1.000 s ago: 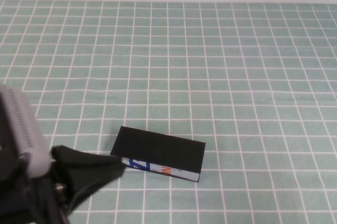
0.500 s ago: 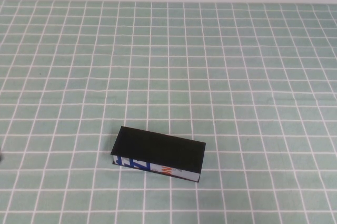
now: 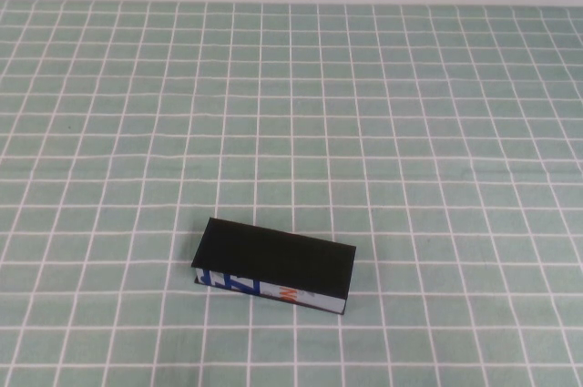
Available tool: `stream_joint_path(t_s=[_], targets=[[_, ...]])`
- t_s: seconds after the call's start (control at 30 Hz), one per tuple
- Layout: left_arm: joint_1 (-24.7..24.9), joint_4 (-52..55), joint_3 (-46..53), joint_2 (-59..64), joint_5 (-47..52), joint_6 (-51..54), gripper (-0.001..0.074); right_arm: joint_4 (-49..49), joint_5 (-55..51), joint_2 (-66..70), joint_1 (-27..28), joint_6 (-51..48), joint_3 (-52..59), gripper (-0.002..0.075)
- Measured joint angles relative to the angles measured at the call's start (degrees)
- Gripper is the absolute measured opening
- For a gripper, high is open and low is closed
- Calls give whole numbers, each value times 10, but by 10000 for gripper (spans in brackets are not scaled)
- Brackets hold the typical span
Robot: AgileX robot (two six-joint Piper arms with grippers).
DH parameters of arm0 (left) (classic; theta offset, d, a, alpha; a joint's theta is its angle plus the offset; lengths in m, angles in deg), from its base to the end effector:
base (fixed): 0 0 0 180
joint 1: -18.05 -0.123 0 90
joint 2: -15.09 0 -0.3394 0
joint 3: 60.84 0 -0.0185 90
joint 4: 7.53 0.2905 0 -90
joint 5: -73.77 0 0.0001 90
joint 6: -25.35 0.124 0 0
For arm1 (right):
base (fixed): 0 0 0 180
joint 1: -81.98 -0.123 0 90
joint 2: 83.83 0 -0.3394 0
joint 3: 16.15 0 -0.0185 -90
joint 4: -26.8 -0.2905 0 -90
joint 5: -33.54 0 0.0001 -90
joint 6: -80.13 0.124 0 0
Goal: Return glasses to glasses case
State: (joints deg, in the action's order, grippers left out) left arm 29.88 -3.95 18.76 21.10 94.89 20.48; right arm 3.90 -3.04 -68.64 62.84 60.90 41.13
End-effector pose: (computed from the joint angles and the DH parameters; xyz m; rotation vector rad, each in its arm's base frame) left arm 0.0685 -0.0115 0.1635 0.1518 1.8582 -0.1405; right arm 0.0466 0.0466 0.2821 -0.4803 1.8174 0.4424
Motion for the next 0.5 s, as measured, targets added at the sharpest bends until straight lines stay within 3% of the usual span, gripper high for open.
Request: stream_joint_path(t_s=[0.5], targets=[[-6, -6, 1, 0, 3, -8, -2, -9, 0, 0, 0, 0, 0, -14]])
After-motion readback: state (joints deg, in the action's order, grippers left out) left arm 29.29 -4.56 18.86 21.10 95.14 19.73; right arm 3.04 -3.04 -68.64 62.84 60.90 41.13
